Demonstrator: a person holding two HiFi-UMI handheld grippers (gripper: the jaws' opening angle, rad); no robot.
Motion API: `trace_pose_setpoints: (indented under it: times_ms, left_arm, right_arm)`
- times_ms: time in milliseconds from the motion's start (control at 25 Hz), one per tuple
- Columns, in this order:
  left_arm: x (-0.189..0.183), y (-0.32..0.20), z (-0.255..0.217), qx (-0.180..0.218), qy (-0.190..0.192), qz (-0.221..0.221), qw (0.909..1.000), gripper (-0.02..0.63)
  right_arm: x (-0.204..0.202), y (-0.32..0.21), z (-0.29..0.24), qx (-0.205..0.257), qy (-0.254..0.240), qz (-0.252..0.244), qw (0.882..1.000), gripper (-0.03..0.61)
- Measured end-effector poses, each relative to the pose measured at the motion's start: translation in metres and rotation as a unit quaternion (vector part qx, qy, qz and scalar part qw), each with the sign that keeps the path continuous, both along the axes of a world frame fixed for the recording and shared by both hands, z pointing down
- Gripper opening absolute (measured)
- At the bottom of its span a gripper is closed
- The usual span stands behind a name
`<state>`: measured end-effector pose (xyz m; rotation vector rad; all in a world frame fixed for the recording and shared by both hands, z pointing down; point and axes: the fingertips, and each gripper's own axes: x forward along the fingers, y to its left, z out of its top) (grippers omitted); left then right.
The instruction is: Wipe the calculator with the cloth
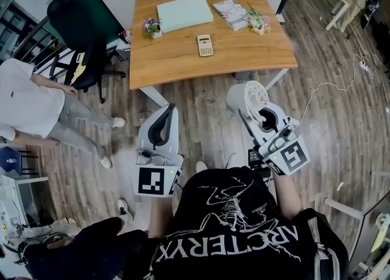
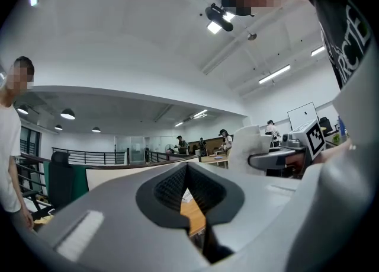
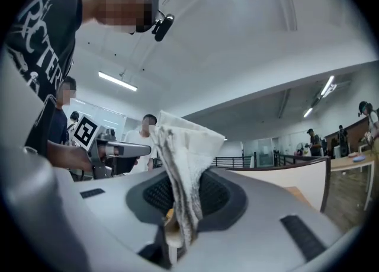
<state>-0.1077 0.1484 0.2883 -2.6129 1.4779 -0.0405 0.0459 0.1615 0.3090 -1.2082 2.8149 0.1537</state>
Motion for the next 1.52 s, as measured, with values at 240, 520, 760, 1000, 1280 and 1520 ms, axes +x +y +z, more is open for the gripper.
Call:
trace_pose_setpoints:
  times_ms: [240,520,760,1000,1280,1520]
  left_arm:
    - [0.001,-0.006,0.002,-0.005,0.004,-0.004,1.0,0.009]
    - [0.006,-0.014,0.003,-0.008,0.002,-0.017,0.9998,0.009]
    - [0.029,-0.02,0.004,-0.006,-0.002,-0.03,0.9995,0.009]
    - [0.057,-0.028,0.013,-0.014,-0.006,-0.044,0.9989,0.009]
    - [0.056,-0.065,0.023,-0.027,-0.012,-0.059,0.9978,0.009]
    - [0.034,-0.146,0.028,-0.017,-0.018,-0.048,0.9986,0.009]
  right_arm:
    - [0.001,-0.003,-0.003,0.011,0.013,0.005,1.0,0.089]
    - [0.013,-0.012,0.001,0.003,0.007,0.002,1.0,0.089]
    - [0.035,-0.018,0.005,0.003,0.002,-0.01,1.0,0.089]
    - [0.064,-0.03,0.013,-0.005,-0.005,-0.024,1.0,0.089]
    - [0.066,-0.072,0.025,-0.019,-0.009,-0.037,0.999,0.089]
    - [0.038,-0.151,0.029,-0.015,0.0,-0.03,0.999,0.089]
